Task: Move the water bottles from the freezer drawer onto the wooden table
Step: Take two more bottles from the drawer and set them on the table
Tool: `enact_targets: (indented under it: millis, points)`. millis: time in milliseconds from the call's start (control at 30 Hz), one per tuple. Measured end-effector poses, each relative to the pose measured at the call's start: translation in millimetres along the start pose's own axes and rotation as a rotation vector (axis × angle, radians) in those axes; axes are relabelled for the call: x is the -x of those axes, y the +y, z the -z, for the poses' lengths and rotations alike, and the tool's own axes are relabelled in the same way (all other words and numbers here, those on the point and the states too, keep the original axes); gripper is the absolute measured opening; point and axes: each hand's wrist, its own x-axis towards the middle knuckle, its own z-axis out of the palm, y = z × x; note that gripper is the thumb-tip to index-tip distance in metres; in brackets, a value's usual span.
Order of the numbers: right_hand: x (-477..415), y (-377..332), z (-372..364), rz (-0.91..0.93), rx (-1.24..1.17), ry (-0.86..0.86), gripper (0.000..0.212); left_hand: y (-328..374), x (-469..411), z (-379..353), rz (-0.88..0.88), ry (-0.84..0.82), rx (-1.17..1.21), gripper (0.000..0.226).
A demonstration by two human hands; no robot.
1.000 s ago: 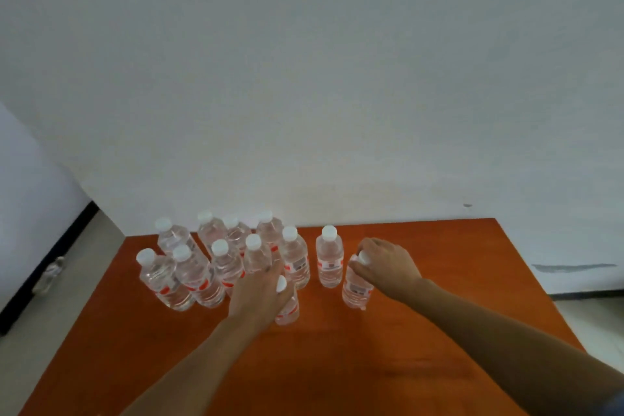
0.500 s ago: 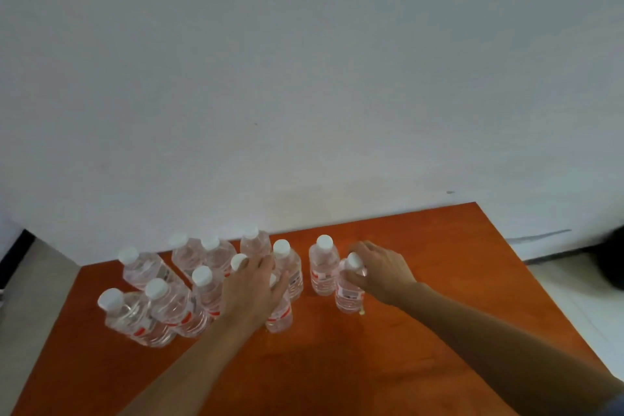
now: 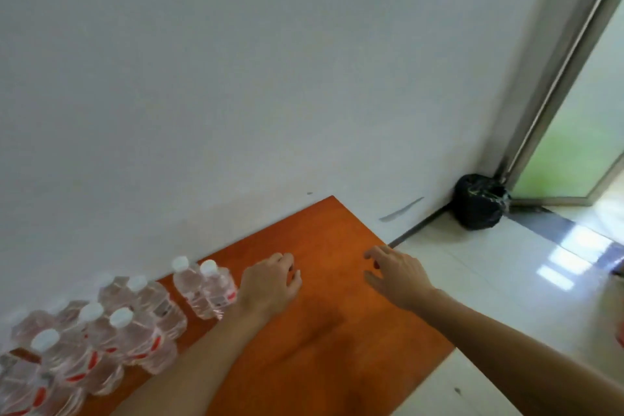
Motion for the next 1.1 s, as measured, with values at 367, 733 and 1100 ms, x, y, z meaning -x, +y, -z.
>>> enact_targets:
  millis: [367, 733, 1100]
  points:
    - [250, 259, 74, -0.532, 0.043, 0.137, 0.034, 337, -17, -58, -0.464, -0.118, 0.218, 0.023]
    - [398, 437, 105, -0.956, 0.041, 0.261, 0.031, 601, -69, -117, -0.905, -0.174, 0.206, 0.027]
    - [518, 579, 146, -1.394, 0.035, 0.392, 0.029, 862, -118, -145, -1.319, -0.266, 0.290, 0.023]
